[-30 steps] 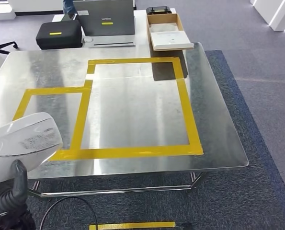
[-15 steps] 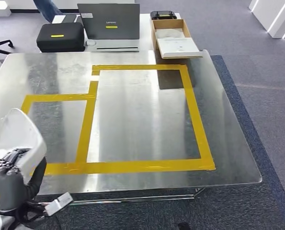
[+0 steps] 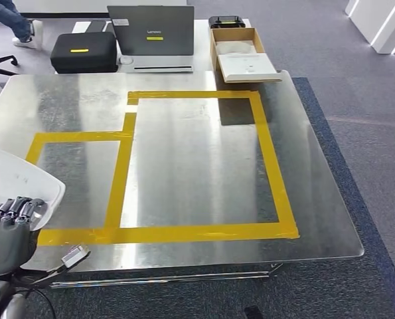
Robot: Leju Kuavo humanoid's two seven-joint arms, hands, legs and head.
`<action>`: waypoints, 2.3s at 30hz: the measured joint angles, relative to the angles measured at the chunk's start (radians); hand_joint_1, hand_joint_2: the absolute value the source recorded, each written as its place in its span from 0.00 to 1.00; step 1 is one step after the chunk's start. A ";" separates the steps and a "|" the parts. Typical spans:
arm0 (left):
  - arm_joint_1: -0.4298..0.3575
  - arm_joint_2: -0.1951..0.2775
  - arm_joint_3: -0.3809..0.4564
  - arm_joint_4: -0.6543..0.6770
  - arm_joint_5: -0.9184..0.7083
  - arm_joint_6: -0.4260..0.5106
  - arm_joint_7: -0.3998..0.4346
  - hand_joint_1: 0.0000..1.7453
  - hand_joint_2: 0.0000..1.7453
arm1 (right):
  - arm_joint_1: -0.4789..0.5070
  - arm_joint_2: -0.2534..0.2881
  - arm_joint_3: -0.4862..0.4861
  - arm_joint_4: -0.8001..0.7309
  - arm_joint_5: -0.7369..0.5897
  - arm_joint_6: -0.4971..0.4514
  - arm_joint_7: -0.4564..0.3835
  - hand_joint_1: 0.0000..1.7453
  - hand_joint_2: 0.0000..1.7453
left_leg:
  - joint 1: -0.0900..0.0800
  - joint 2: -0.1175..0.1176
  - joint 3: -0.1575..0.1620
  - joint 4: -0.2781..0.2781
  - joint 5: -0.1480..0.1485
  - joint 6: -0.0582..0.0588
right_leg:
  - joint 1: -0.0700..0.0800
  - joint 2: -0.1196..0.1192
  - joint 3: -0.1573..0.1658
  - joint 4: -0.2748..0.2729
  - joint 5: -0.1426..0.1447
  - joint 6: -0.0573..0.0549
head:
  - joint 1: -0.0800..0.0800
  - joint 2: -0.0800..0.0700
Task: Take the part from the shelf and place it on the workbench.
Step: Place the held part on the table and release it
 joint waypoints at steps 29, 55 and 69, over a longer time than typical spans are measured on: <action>-0.538 0.225 -0.419 0.550 0.039 -0.116 0.134 1.00 1.00 | -0.018 -0.002 0.076 -0.001 -0.045 0.036 0.028 0.00 1.00 | 0.001 -0.002 0.010 -0.012 0.006 -0.009 | 0.000 -0.001 0.004 0.000 0.000 0.000 | 0.000 0.000; -0.555 0.219 -0.554 0.521 0.052 -0.065 0.179 0.00 0.00 | -0.013 -0.002 0.090 -0.001 -0.066 0.024 0.038 0.00 0.00 | 0.001 -0.001 0.010 -0.014 0.006 -0.009 | 0.001 0.000 0.007 0.000 0.000 -0.001 | 0.000 0.000; -0.504 0.178 -0.555 0.449 0.389 -0.103 0.020 0.00 0.00 | -0.013 -0.002 0.103 -0.001 -0.092 0.019 0.048 0.00 0.00 | -0.008 -0.001 0.010 -0.008 0.000 -0.001 | -0.007 0.000 0.010 -0.003 0.000 0.004 | -0.001 0.000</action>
